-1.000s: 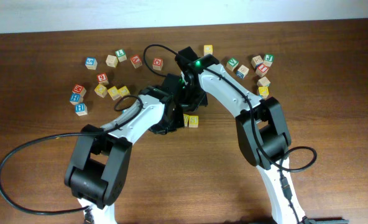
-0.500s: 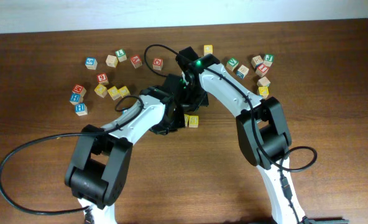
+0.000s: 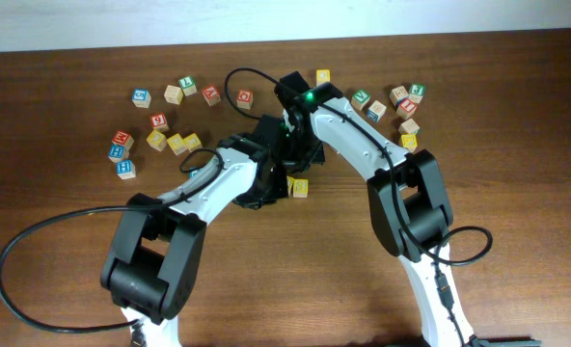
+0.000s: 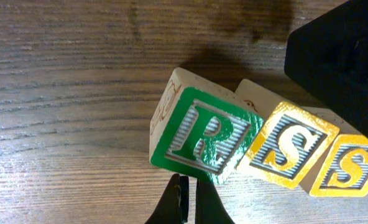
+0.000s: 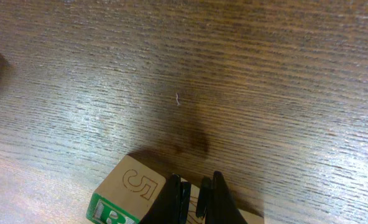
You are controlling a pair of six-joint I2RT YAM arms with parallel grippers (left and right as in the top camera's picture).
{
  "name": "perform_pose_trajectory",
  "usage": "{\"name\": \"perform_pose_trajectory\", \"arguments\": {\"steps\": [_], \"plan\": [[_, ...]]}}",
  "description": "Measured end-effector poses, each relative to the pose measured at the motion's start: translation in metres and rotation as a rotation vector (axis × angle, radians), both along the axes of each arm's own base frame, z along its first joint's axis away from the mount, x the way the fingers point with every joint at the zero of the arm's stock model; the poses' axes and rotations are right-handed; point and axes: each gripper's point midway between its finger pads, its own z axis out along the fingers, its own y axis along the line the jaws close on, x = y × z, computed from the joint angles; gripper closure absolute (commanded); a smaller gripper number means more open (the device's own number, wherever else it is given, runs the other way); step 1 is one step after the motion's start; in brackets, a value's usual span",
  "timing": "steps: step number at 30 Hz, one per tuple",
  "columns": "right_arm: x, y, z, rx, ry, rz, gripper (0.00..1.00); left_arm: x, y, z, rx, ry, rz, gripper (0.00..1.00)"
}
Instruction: Spell out RSS
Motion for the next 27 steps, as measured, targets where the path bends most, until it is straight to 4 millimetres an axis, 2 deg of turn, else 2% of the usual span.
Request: {"name": "perform_pose_trajectory", "arguments": {"steps": [3, 7, 10, 12, 15, 19, 21, 27], "plan": [[0.000, -0.002, 0.002, 0.004, 0.009, -0.001, 0.96, 0.001, 0.001, 0.007, -0.004, -0.014, -0.019, 1.00], [-0.001, -0.014, 0.014, 0.001, 0.044, -0.012, 0.96, 0.014, 0.003, 0.045, -0.058, -0.112, -0.017, 1.00], [0.006, -0.023, 0.031, 0.010, 0.043, -0.028, 0.96, 0.031, 0.023, 0.070, -0.083, -0.179, 0.044, 1.00], [0.012, -0.030, 0.039, 0.015, 0.036, -0.043, 0.96, 0.040, 0.037, 0.075, -0.083, -0.197, 0.078, 1.00], [0.014, -0.053, 0.045, -0.008, 0.066, -0.086, 0.96, 0.050, 0.055, 0.075, -0.070, -0.215, 0.103, 1.00], [0.000, -0.084, 0.043, -0.095, 0.147, -0.122, 0.96, 0.056, 0.050, 0.069, -0.071, -0.229, 0.073, 1.00], [-0.004, -0.091, 0.042, -0.125, 0.163, -0.124, 0.96, 0.058, 0.048, 0.056, -0.065, -0.213, 0.069, 1.00], [-0.016, -0.094, 0.035, -0.161, 0.195, -0.097, 0.96, 0.055, 0.048, 0.007, -0.032, -0.119, 0.064, 1.00]]}}
